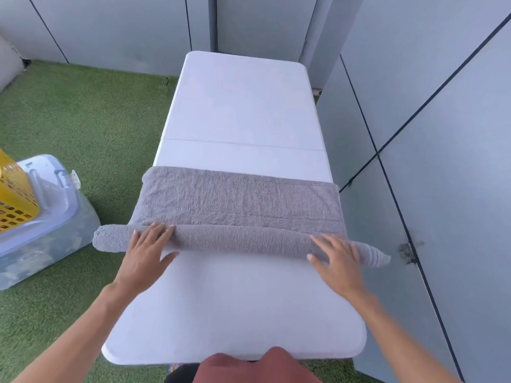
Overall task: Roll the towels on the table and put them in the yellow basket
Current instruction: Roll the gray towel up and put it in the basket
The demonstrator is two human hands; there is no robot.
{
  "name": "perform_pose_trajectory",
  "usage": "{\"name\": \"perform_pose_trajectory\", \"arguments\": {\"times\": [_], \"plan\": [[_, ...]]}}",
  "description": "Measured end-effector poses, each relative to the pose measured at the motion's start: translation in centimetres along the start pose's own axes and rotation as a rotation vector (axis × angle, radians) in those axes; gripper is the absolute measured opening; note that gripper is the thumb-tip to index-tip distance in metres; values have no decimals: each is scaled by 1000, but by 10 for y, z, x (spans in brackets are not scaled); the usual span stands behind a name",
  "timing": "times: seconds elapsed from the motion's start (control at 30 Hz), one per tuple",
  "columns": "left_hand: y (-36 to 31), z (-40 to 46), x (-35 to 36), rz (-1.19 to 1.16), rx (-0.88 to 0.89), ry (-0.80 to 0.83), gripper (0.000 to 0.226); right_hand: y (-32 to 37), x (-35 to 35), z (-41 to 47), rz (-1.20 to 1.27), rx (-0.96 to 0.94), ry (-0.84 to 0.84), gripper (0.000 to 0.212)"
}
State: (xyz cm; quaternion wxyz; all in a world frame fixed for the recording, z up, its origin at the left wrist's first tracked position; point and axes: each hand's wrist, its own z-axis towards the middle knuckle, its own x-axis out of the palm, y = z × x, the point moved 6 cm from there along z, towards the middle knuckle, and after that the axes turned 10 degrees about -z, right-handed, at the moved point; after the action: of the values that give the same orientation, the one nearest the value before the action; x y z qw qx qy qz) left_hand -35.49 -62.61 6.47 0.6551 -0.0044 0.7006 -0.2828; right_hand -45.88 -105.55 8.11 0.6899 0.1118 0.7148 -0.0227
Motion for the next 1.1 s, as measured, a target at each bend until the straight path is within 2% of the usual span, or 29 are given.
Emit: {"name": "perform_pose_trajectory", "arguments": {"times": [0.07, 0.1, 0.17, 0.23, 0.3, 0.37, 0.4, 0.43, 0.47, 0.53, 0.57, 0.67, 0.73, 0.83, 0.9, 1.0, 1.03, 1.07, 1.1], "plan": [[4, 1, 7, 62, -30, 74, 76, 15, 15, -8, -131, -76, 58, 62], [5, 3, 8, 84, -43, 83, 76, 17, 21, -9, -163, -87, 75, 65], [4, 9, 5, 118, -60, 53, 62, 18, 19, -4, -134, -55, 77, 62], [1, 18, -2, 114, -107, 103, 48, 18, 11, 5, -84, -59, 94, 54], [3, 30, -7, 100, -154, 285, 48, 12, 6, 14, -41, -124, 212, 47], [6, 36, -7, 8, -199, 513, 49, -1, 4, 21, 86, -96, 426, 43], [6, 38, -9, -56, -208, 542, 49, -4, 2, 24, 173, -57, 484, 42], [7, 39, -12, -122, -219, 492, 49, -6, 0, 28, 233, -31, 457, 40], [8, 39, -17, -193, -214, 365, 48, -6, -5, 31, 247, -30, 347, 39], [3, 32, -24, -223, -131, 72, 42, -2, -9, 29, 162, -68, 128, 44], [0, 25, -20, -185, -74, 6, 41, 3, -7, 24, 84, -90, 108, 51], [1, 11, 3, -98, -29, 88, 65, 11, 10, 16, -171, -99, 218, 70], [4, 12, 11, -59, -40, 119, 76, 17, 13, 19, -233, -76, 221, 65], [2, 20, 5, -61, -89, 73, 60, 21, 13, 23, -225, -72, 231, 51], [0, 26, 1, -49, -134, 142, 50, 17, 10, 24, -174, -129, 313, 46], [12, 32, 1, -110, -227, 489, 48, 5, 7, 26, 14, -128, 585, 40], [14, 32, -1, -155, -241, 552, 48, 2, 8, 26, 108, -87, 663, 39], [14, 34, -5, -214, -236, 536, 47, 0, 6, 28, 203, -45, 665, 40], [12, 34, -10, -285, -224, 443, 45, -1, 2, 32, 271, -2, 582, 41]]}}
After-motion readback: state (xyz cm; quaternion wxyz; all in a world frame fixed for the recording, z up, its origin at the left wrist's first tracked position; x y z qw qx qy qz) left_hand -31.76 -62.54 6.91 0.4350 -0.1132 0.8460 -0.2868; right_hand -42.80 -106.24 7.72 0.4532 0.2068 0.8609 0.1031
